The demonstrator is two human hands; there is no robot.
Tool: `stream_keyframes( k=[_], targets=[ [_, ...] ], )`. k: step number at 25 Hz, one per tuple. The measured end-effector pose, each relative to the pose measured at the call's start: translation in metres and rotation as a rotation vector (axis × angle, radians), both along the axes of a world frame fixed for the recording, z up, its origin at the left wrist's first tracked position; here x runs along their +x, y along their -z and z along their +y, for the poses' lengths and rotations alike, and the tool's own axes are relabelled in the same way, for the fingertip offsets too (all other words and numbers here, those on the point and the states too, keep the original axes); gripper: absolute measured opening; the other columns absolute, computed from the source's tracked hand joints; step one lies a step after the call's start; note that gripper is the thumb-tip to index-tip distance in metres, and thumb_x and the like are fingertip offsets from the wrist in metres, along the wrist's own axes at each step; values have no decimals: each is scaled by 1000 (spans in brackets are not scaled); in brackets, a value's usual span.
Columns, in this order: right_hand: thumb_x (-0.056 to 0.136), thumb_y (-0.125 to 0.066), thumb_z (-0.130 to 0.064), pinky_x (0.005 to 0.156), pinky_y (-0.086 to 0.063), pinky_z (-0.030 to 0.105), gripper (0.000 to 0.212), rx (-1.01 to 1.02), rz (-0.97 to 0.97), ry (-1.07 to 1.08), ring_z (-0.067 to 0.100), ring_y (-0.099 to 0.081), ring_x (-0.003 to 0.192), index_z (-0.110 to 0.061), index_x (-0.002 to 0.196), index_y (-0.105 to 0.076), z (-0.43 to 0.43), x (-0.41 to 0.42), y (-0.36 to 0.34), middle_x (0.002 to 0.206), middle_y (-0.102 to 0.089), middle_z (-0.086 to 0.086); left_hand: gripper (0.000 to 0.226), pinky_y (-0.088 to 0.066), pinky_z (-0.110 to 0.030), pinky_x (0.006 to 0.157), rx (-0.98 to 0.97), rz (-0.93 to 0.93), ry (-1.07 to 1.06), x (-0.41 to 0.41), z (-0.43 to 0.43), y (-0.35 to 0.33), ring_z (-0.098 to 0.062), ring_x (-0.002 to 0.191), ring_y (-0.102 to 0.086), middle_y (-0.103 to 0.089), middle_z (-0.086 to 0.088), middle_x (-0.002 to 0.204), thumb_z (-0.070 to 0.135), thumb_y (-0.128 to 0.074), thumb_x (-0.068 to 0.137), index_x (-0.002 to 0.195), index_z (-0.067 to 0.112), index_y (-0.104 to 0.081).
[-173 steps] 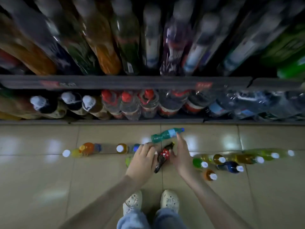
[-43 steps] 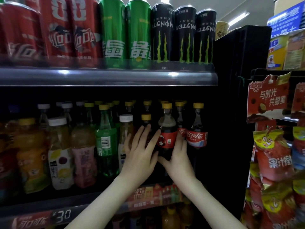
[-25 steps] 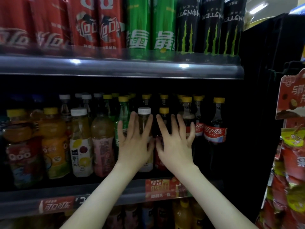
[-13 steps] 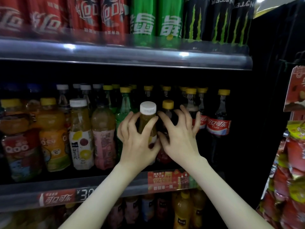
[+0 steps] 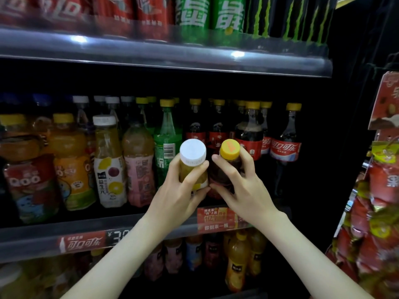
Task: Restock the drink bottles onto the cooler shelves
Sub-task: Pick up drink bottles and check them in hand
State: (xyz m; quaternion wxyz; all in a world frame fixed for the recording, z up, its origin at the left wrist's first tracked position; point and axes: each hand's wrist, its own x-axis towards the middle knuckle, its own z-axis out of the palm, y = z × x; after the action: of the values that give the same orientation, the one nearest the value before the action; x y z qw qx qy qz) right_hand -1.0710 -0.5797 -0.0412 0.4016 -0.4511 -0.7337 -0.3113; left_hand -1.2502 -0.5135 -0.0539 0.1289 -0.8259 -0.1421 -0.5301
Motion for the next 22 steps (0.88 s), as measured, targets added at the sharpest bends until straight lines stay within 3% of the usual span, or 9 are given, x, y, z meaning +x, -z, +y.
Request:
stream_keyframes(
  k=[6,9,12,16,19,22],
  targets=[
    [89,-65,-28,62,-58,33,63,174,2,-20,31,-53,110,-33,139,-27,-36,-9,-16,140,-23,12,67,-54,-37,71,78,-169,-44,-16,-41,-14,-33,112,-43,-29,-17,127,29,-63,84,135,26,-20],
    [83,-71,-25,53,-59,35,66,149,31,-60,24,-47,95,-30,137,-32,-68,-22,-16,139,-24,9,68,-53,-31,59,64,-160,-113,-36,-80,-16,-28,102,-48,-29,-14,129,33,-63,82,136,30,-21],
    [78,-76,-23,47,-57,37,74,4,54,-140,13,-50,74,-33,137,-33,-103,-40,6,142,-23,6,71,-52,-32,49,-52,-91,-184,-62,-127,6,-31,87,-57,-30,-12,130,32,-64,80,137,33,-21],
    [73,-82,-19,50,-57,40,86,-262,60,-272,25,-51,100,-40,138,-30,-139,-76,66,144,-22,0,75,-52,-36,43,-287,4,-308,-109,-193,65,-36,85,-59,-30,-11,131,35,-64,77,137,36,-21],
    [75,-80,-20,62,-58,47,88,-519,110,-384,35,-59,103,-51,135,-23,-156,-119,119,145,-16,-10,70,-49,-32,44,-463,92,-453,-159,-239,115,-36,75,-61,-29,-10,129,43,-57,77,137,38,-20],
    [77,-79,-25,72,-57,50,84,-713,72,-549,34,-56,113,-55,133,-25,-170,-178,163,145,-15,-14,70,-54,-39,51,-703,83,-582,-216,-285,163,-40,82,-62,-28,-8,134,49,-54,75,135,46,-18]
  ],
)
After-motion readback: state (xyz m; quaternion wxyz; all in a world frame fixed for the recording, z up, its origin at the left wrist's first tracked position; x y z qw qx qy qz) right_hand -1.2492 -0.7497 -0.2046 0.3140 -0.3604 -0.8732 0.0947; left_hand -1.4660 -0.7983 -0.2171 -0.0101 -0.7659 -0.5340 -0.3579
